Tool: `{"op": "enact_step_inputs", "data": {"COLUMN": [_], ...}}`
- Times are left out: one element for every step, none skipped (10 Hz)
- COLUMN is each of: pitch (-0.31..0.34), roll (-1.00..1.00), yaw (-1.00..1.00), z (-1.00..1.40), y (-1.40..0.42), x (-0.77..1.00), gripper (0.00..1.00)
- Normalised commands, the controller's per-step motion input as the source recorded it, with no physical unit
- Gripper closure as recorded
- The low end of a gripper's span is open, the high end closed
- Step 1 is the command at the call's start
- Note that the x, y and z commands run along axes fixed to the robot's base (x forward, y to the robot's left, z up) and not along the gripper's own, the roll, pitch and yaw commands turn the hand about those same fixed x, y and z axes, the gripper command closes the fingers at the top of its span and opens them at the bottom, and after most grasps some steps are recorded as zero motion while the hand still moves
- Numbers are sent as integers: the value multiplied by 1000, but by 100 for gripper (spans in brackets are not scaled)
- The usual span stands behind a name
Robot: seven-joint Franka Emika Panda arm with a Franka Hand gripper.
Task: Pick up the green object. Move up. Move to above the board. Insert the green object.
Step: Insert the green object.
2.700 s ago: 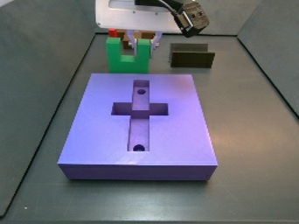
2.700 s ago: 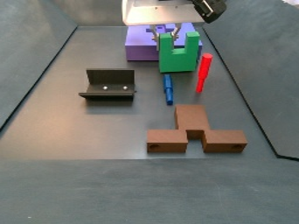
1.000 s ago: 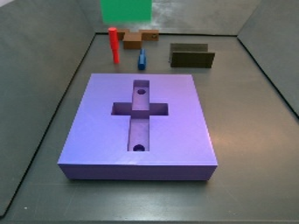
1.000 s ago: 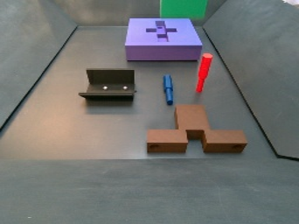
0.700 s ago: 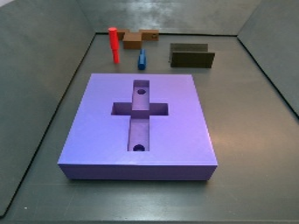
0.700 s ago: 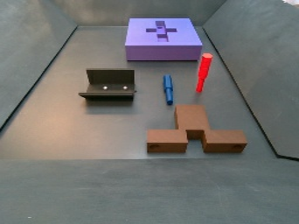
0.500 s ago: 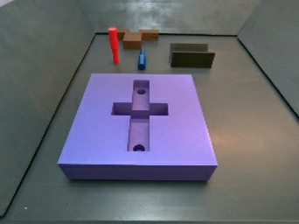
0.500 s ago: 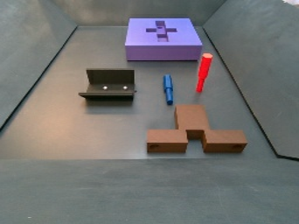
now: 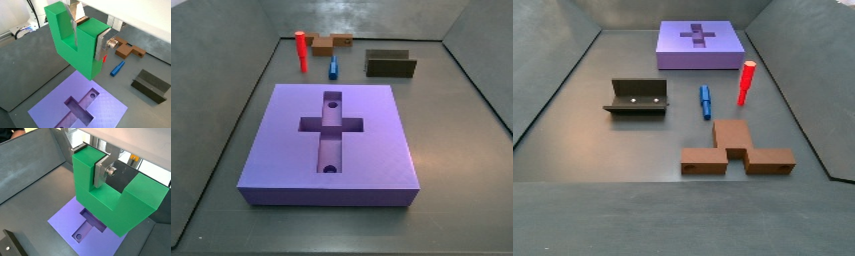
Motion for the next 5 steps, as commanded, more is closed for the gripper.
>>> {"op": "enact_step_inputs", "data": {"pitch": [-10, 0, 0, 0, 0], "roll": [0, 0, 0, 0, 0], "yaw": [0, 0, 0, 0, 0], "z": [0, 0, 0, 0, 0], "y": [-6, -29, -34, -29, -23], "x": [0, 0, 0, 0, 0], "gripper": [100, 100, 100, 100, 100]}}
